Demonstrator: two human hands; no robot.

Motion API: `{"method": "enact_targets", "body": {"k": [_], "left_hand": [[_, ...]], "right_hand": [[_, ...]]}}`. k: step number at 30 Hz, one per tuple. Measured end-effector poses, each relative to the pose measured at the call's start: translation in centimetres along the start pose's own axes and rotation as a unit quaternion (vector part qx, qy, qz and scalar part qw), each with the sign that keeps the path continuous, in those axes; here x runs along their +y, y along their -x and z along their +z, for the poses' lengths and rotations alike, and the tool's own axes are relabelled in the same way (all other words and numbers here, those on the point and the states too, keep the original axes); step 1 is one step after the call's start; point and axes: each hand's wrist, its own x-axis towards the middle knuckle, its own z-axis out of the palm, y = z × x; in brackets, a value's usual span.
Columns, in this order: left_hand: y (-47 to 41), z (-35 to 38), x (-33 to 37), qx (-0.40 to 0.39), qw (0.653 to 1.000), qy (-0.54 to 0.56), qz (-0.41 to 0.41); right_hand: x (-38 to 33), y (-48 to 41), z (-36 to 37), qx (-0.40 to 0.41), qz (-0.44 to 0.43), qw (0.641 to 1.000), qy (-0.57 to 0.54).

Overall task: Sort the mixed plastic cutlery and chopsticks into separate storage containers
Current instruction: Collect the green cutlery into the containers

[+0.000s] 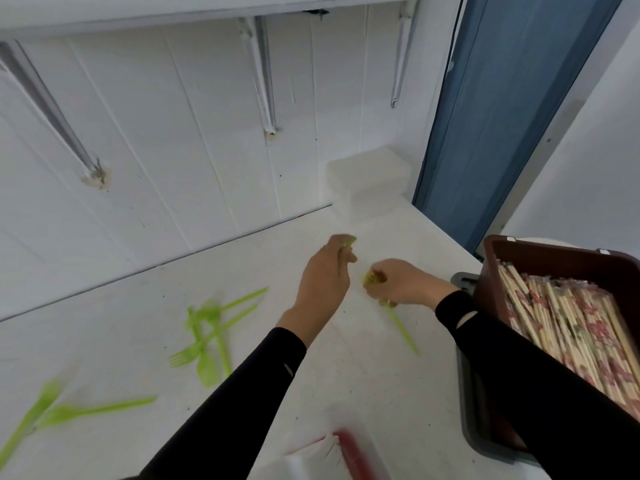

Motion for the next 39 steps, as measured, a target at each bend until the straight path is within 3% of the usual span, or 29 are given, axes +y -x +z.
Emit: {"method": "enact_targets", "body": {"k": [2,5,7,9,16,21,24,30,33,36,37,39], "left_hand": [[0.7,-0.6,0.8,0.033,0.990,0.116,-0.080],[1.5,-1.1,0.2,0.032,0.949,0.231,-0.211],[1.6,-1.5,0.0,-0.011,0.916,0.303,-0.263],[1.7,-1.8,0.3,-0.049,0.904,0.337,-0.258],[2.1,-0.8,0.3,-0.101,0.928,0.284,-0.219],[1.8,-0.8,-0.1,-0.022,0.950,0.236,-0.203],[1.6,-1.6,0.7,-0.038,0.944,0.262,-0.199],[1.9,-6.4,-0.8,-0.035,0.965,0.167,-0.198],[3.0,-10.0,-4.9,0.002,0.965,-0.029,-0.259],[5.0,-13.3,-8.8,-0.061,0.901,-0.241,-0.355],[5.8,-14.0,-9.5,-0.085,0.878,-0.283,-0.378],[6.8,-14.2,-10.4,-0.097,0.867,-0.311,-0.378]], "right_hand": [[-0.6,0.2,-0.7,0.032,-0.030,0.986,-0.162],[-1.1,0.8,-1.2,-0.035,-0.055,0.933,-0.355],[-1.3,0.8,-1.1,-0.064,-0.065,0.929,-0.358],[-1.4,0.5,-0.6,-0.062,-0.061,0.937,-0.339],[-1.7,-0.4,0.8,0.004,-0.048,0.927,-0.372],[-2.4,-0.2,1.2,-0.048,-0.018,0.939,-0.341],[-3.3,0.5,1.9,-0.117,-0.011,0.945,-0.306],[-6.8,0.0,3.2,-0.114,-0.030,0.929,-0.351],[-7.5,-0.6,4.0,-0.114,-0.019,0.926,-0.359],[-7.3,-0.9,4.6,-0.094,-0.016,0.937,-0.335],[-7.2,-1.0,4.6,-0.074,-0.023,0.937,-0.340],[-7.2,-1.0,4.0,-0.040,-0.047,0.923,-0.380]]}}
